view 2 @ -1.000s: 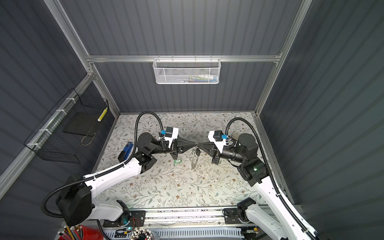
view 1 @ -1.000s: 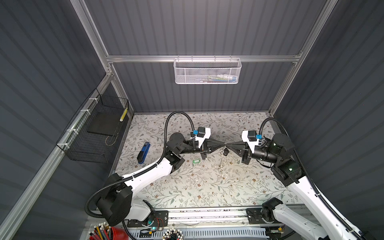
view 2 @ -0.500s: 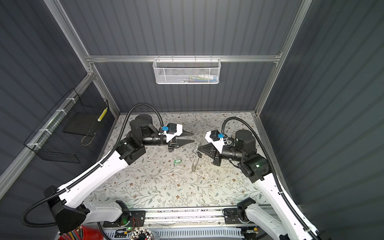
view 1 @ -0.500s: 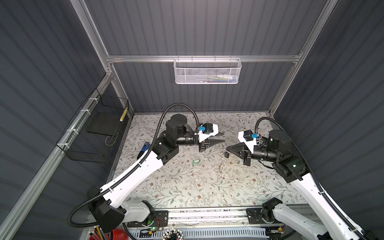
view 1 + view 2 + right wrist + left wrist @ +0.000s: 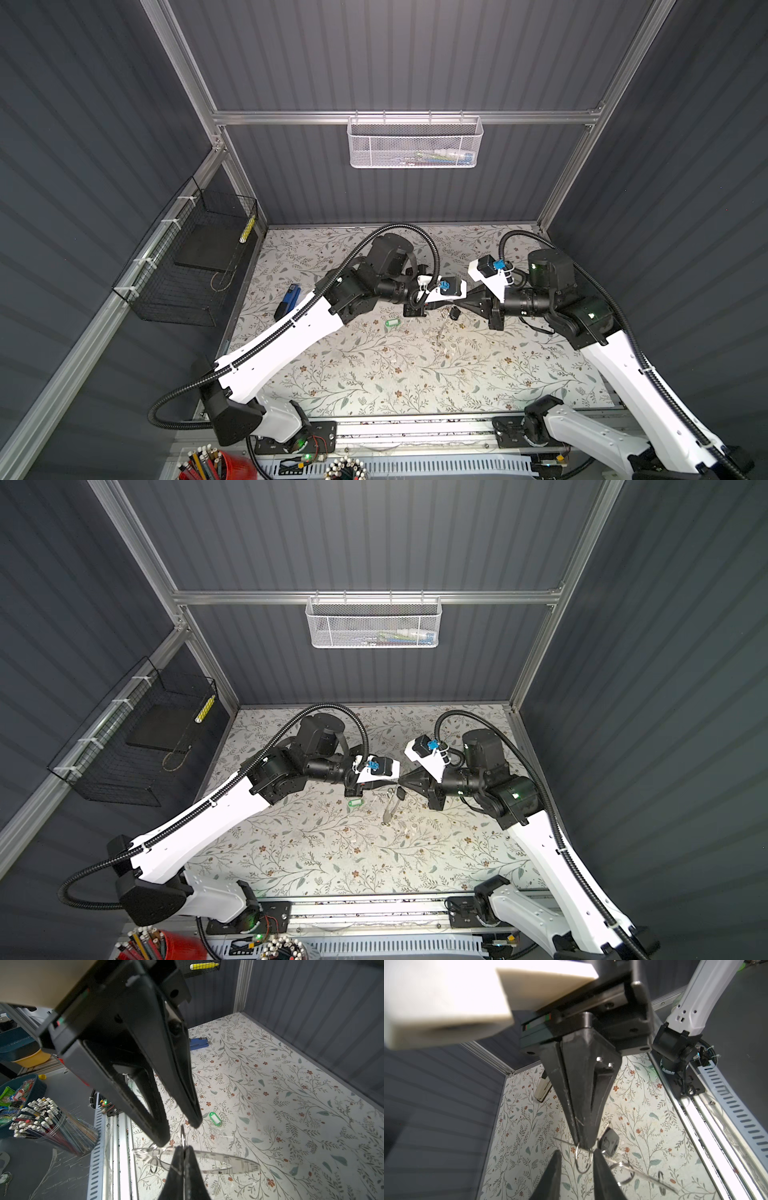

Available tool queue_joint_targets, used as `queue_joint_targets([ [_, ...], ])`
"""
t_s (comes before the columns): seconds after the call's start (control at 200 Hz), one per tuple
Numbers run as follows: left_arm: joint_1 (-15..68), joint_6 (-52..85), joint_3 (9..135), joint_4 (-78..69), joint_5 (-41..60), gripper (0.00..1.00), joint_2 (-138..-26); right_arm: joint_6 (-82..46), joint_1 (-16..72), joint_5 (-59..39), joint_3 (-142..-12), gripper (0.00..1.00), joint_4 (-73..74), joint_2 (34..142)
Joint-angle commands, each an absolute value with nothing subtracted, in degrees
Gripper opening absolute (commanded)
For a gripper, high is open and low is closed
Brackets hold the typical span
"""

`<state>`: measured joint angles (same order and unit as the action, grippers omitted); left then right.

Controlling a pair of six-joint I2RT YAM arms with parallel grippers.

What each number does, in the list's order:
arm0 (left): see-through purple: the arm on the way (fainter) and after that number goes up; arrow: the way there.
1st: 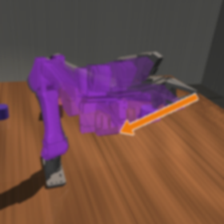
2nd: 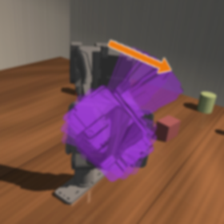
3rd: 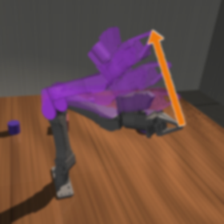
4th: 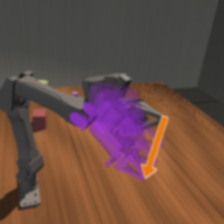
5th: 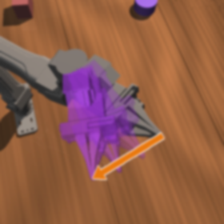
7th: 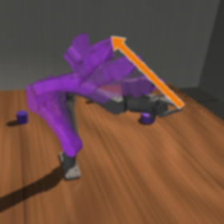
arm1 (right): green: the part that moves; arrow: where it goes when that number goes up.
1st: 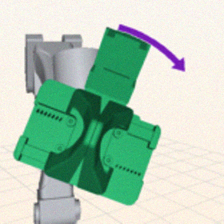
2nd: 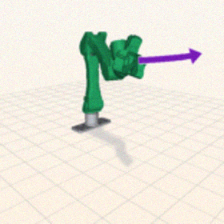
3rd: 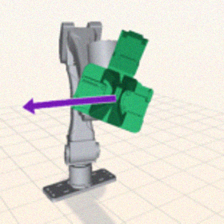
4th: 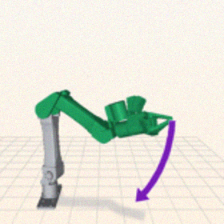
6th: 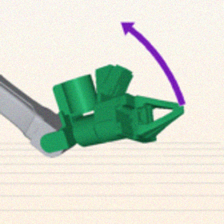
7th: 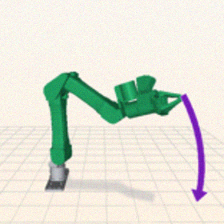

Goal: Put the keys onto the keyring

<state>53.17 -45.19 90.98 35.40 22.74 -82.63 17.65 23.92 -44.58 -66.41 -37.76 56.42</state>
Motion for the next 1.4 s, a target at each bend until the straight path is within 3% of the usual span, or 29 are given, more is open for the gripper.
queue_joint_targets([
  [0.0,54.15,-48.39,94.18,40.44,19.33,0.28,-83.79,18.08,23.89,-44.74,-67.69,0.0,-39.33,56.07],
  [0.38,55.53,-50.03,98.15,43.23,16.15,0.24,-87.26,18.35,23.99,-44.74,-67.76,0.0,-39.67,56.25],
  [0.946,56.16,-51.18,100.87,47.52,23.82,0.0,-90.88,20.46,25.05,-43.97,-68.1,0.0,-38.89,56.45],
  [1.116,55.4,-46.5,95.55,42.52,25.22,0.0,-88.66,20.38,24.96,-43.16,-65.88,0.11,-35.73,54.33],
  [1.391,49.17,-33.04,84.57,26.67,30.71,0.0,-81.2,18.83,24.43,-38.6,-62.22,0.49,-31.79,49.32],
])
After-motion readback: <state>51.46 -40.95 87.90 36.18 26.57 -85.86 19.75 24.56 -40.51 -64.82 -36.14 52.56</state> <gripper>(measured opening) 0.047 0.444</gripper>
